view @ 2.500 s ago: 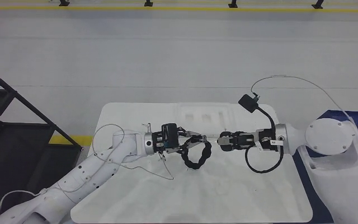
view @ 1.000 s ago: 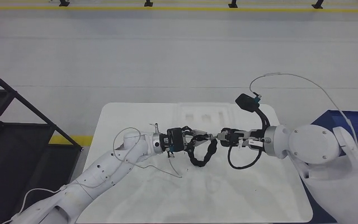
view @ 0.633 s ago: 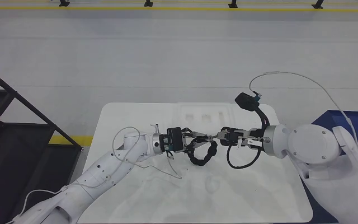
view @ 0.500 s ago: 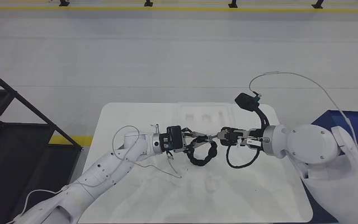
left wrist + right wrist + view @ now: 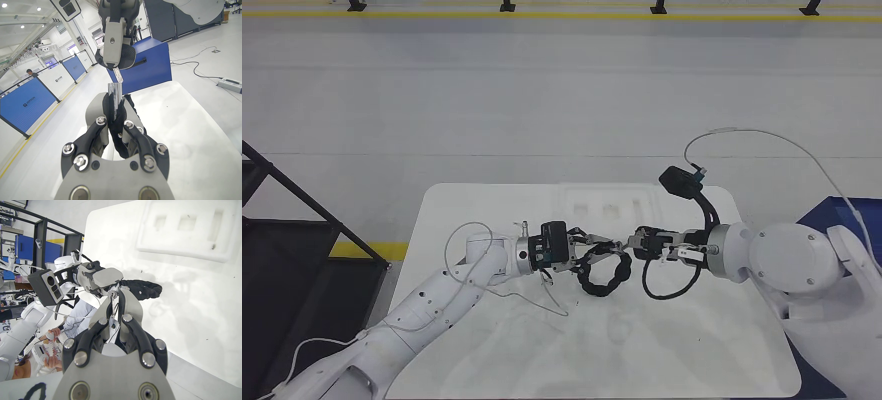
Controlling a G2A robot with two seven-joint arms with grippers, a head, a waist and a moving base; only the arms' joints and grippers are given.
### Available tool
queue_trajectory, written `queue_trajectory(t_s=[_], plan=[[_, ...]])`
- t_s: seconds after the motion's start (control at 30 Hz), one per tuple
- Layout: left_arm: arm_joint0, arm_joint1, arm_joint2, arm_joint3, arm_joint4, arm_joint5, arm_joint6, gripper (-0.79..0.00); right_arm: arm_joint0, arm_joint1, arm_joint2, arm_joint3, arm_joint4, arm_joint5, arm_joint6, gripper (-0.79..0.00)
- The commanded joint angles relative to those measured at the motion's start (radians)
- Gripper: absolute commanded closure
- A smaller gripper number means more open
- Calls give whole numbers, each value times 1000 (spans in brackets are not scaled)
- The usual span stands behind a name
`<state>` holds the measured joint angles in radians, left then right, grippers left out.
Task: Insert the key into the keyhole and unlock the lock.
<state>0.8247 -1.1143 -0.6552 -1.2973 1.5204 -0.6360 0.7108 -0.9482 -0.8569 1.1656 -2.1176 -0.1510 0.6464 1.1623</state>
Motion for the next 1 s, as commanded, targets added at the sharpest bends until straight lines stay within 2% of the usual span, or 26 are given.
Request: queue_trajectory(t_s=[0.0, 0.97], plan=[[2, -2, -3, 1, 1, -3, 3, 0, 0, 0, 1, -1, 5, 0, -11, 0], [24, -24, -42, 7, 7, -62, 10, 0, -3, -1, -9, 20, 44, 7, -87, 0]])
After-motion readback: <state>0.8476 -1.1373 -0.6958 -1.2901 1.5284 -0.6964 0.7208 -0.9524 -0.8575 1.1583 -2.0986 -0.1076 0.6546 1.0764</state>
